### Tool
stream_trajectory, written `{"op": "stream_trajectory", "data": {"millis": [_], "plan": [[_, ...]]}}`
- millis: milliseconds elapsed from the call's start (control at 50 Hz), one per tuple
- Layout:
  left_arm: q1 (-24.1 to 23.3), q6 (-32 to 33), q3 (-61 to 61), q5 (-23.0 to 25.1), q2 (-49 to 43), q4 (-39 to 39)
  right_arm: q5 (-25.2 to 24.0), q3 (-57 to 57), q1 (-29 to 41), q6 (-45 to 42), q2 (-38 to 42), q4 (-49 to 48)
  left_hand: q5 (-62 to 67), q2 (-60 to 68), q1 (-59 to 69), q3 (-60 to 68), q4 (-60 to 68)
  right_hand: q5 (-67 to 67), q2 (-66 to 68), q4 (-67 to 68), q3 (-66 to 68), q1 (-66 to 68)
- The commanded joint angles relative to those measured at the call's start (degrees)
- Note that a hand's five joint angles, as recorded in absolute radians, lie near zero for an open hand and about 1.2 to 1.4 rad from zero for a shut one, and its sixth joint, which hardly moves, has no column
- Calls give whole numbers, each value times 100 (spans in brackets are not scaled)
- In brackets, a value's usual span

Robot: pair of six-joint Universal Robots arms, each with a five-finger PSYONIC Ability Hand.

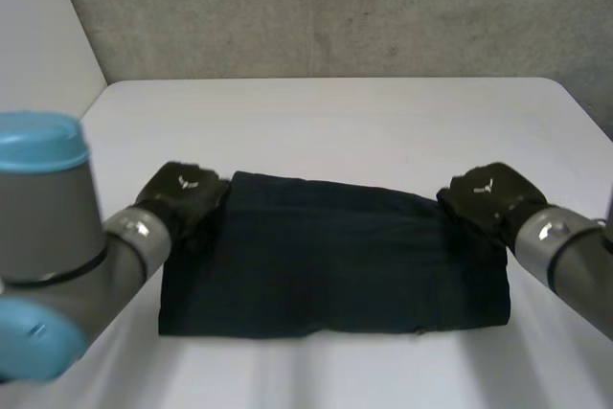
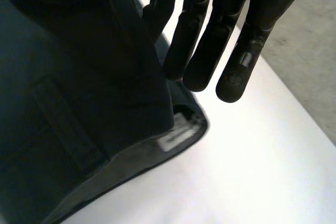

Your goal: Fold the shorts.

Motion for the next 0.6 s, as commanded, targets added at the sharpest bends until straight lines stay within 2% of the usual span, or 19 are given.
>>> {"op": "stream_trajectory", "data": {"millis": [20, 240, 280, 300, 420, 600], "plan": [[-44, -7, 1428, -344, -1447, -30, 653, -757, 177, 71, 877, -199, 1501, 1143, 1355, 1179, 1120, 1343, 1302, 1173, 1228, 2435], [-19, 11, 2298, -353, -1817, -127, 661, -1354, 229, 177, 1501, 37, 1501, 1143, 1355, 1179, 1120, 1343, 1302, 1173, 1228, 2435], [-80, 11, 2343, -345, -1940, -303, 653, -1346, 221, 255, 1510, 248, 1501, 1143, 1355, 1179, 1120, -1076, -1117, -1246, -1192, 16], [-80, 2, 2317, -353, -1941, -355, 652, -1354, 212, 343, 1502, 389, 1501, 1143, 1355, 1179, 1120, -1840, -1881, -2010, -1955, -747], [-80, -7, 2088, -344, -1870, -532, 398, -1504, 133, 1178, 1414, 944, 1501, 1143, 1355, 1179, 1120, -1931, -1972, -2101, -2047, -839], [-62, -33, 1886, -327, -1774, -549, -199, -1477, -166, 1258, 1466, 1286, 1501, 1143, 1355, 1179, 1120, -2100, -2141, -2270, -2215, -1008]]}}
